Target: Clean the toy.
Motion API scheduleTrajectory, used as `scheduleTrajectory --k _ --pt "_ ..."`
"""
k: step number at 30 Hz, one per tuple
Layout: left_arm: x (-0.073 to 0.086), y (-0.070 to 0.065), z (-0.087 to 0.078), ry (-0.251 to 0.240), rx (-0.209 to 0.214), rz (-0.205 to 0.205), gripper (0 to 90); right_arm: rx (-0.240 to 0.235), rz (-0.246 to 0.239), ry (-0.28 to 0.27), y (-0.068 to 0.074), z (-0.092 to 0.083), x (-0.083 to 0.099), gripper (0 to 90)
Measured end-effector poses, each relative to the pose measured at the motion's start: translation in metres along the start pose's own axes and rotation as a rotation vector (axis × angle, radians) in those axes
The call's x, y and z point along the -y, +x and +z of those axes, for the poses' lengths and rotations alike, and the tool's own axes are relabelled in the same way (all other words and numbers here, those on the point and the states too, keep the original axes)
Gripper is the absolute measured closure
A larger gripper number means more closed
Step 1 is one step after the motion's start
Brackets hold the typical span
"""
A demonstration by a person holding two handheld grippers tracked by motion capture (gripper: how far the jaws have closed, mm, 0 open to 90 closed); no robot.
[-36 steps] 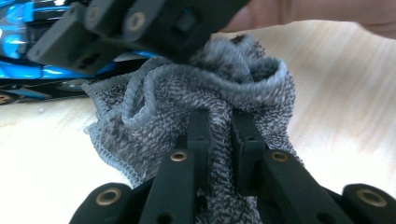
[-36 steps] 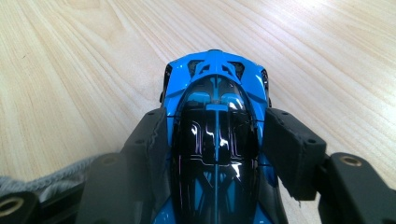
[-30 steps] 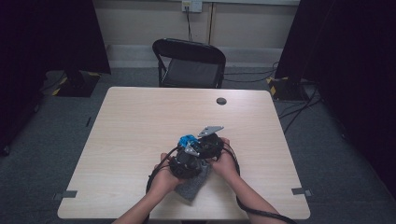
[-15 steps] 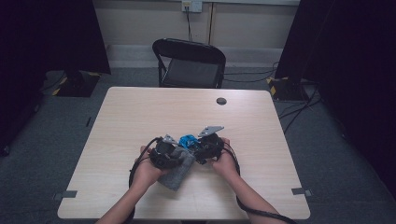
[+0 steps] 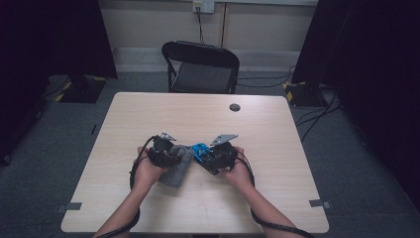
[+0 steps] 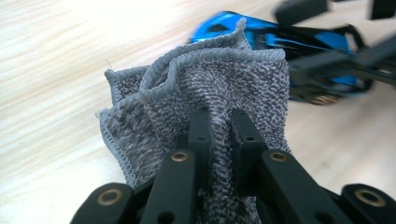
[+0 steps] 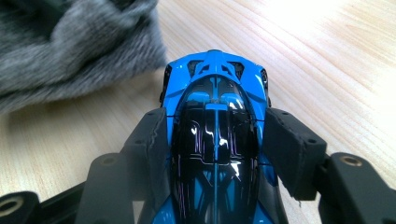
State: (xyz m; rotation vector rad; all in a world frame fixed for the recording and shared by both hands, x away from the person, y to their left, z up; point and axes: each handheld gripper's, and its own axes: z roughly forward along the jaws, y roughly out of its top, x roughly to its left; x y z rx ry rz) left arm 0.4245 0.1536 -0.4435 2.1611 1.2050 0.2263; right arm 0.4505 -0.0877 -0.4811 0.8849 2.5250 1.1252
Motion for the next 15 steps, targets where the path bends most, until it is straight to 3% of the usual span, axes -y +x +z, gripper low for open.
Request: scheduleTrajectory --k 3,8,15 --pt "0.000 0.006 0.002 -0.004 -0.008 -0.023 81.1 -0.001 0.000 -0.001 0.000 0.000 0.000 41.4" --pt "0.002 0.023 0.011 -0.012 -0.058 -0.071 81.1 -0.002 0.000 -0.002 0.000 0.000 0.000 41.4" --pt "0.003 0.028 0.023 -0.003 -0.093 -0.089 81.1 -0.002 0.000 -0.008 0.000 0.000 0.001 41.4"
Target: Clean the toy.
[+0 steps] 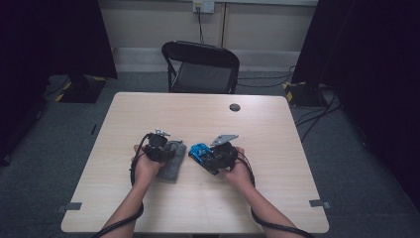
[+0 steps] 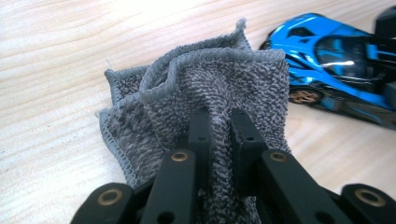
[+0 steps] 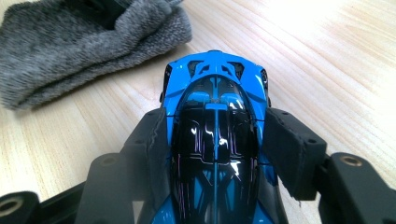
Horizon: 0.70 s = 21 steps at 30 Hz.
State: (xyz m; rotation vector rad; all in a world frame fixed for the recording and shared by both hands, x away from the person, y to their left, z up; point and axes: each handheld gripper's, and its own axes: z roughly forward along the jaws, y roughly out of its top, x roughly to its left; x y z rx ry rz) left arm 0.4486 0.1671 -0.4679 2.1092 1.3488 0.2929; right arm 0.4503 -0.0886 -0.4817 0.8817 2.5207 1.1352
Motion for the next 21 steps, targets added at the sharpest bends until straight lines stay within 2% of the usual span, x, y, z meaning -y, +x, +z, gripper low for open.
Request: scheduleTrajectory --k 6,11,16,21 --pt "-0.004 -0.009 0.010 0.012 -0.021 0.019 80.9 0.000 0.000 -0.001 0.000 0.000 0.000 41.4" --pt "-0.009 -0.024 0.015 0.028 -0.029 0.044 80.7 0.001 0.000 -0.001 0.000 0.000 0.000 41.4" --pt "-0.009 -0.027 0.016 0.031 -0.017 0.035 80.8 0.001 0.004 -0.003 0.000 0.000 0.001 41.4" --pt "-0.008 -0.029 0.014 0.047 -0.006 0.055 80.8 0.002 0.004 -0.002 0.000 0.000 0.001 41.4"
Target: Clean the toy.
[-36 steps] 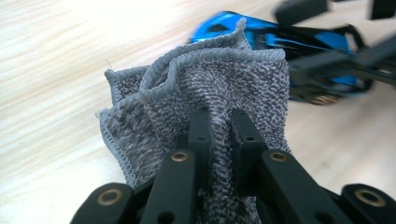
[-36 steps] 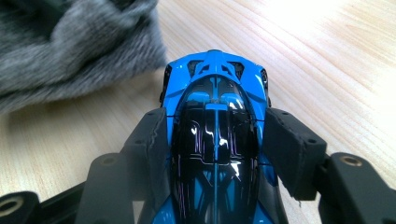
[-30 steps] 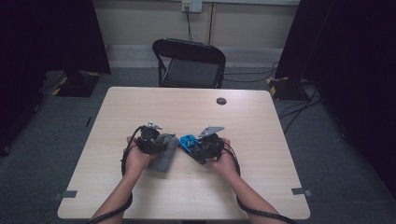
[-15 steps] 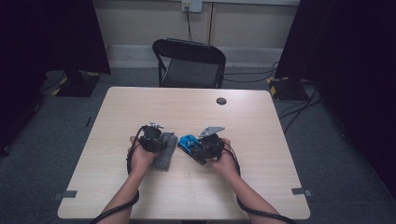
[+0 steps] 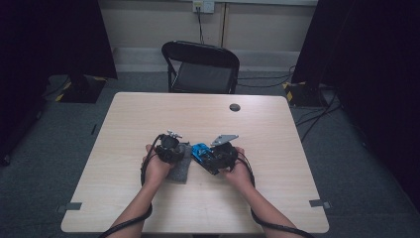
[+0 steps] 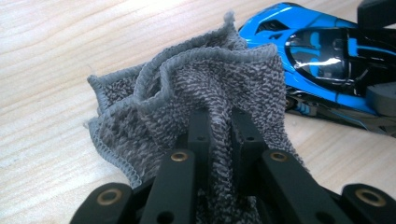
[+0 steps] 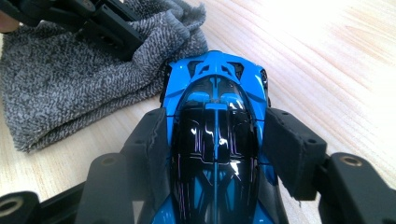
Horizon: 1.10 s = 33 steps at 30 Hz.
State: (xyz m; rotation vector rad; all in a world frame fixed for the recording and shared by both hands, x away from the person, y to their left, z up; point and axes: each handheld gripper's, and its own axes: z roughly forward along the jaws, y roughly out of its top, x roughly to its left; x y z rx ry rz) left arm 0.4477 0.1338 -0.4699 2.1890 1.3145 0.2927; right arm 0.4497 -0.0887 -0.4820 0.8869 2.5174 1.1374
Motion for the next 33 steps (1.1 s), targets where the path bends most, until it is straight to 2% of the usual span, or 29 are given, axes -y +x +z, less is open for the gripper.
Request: scheduleTrajectory --k 14,23,24,27,28,33 --pt "0.009 -0.014 -0.004 -0.001 0.030 0.019 80.8 0.002 0.002 -0.001 0.000 0.000 0.000 41.3" --pt "0.014 -0.029 -0.006 0.005 0.068 0.056 80.8 0.003 0.000 -0.003 0.000 0.000 0.000 41.3" --pt "0.015 -0.035 -0.006 0.010 0.076 0.074 80.8 0.004 0.000 -0.003 0.000 0.001 0.000 41.4" --pt "0.016 -0.041 -0.006 0.011 0.086 0.089 80.8 0.004 -0.001 -0.003 0.000 0.001 0.000 41.3" --pt "0.016 -0.046 -0.006 0.012 0.088 0.103 80.8 0.003 -0.001 -0.002 0.000 0.001 0.000 41.3" --pt "0.017 -0.051 -0.006 0.015 0.107 0.109 80.9 0.004 0.001 -0.003 0.000 0.001 0.000 41.4"
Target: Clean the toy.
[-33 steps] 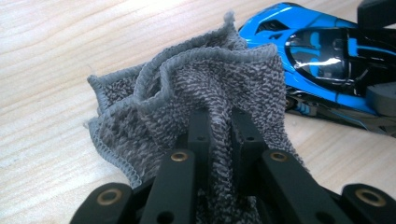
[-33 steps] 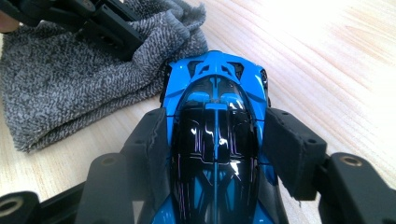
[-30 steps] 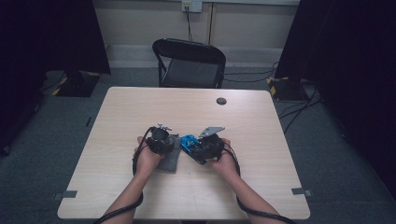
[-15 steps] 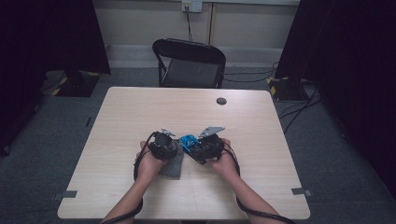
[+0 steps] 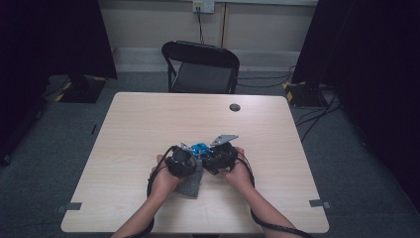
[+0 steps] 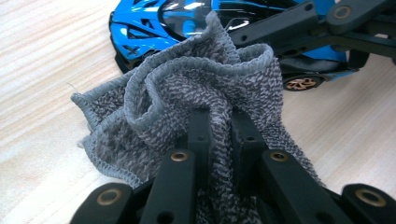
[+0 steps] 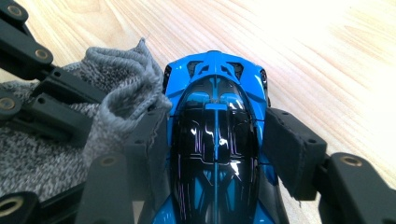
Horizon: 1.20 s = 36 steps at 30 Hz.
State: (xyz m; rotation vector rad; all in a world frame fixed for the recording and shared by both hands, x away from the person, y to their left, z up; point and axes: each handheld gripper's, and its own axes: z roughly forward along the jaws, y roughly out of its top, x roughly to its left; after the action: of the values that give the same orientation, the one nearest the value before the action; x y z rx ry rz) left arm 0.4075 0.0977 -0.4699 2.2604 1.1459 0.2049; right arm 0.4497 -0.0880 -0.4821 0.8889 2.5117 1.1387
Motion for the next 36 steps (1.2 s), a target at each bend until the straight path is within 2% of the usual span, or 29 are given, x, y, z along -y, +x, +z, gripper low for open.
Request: scheduleTrajectory --k 12,13,21,24,32,36 --pt "0.001 -0.012 0.000 0.010 0.035 0.029 80.9 -0.001 0.001 0.002 0.000 0.000 0.000 41.4" --pt "0.001 -0.014 0.000 0.009 0.032 0.041 80.9 -0.001 0.002 0.002 0.000 0.000 0.000 41.4" --pt "0.003 -0.019 0.000 0.006 0.041 0.042 80.9 -0.001 0.001 0.001 0.000 0.000 0.000 41.3" --pt "0.004 -0.026 0.001 0.012 0.067 0.062 80.9 -0.001 0.000 0.001 0.000 0.000 0.000 41.4" --pt "0.004 -0.042 0.002 0.019 0.082 0.104 80.9 0.000 0.000 0.002 0.000 0.000 0.000 41.4" --pt "0.004 -0.045 0.003 0.021 0.094 0.110 81.0 -0.001 0.000 0.003 0.000 0.000 0.000 41.3"
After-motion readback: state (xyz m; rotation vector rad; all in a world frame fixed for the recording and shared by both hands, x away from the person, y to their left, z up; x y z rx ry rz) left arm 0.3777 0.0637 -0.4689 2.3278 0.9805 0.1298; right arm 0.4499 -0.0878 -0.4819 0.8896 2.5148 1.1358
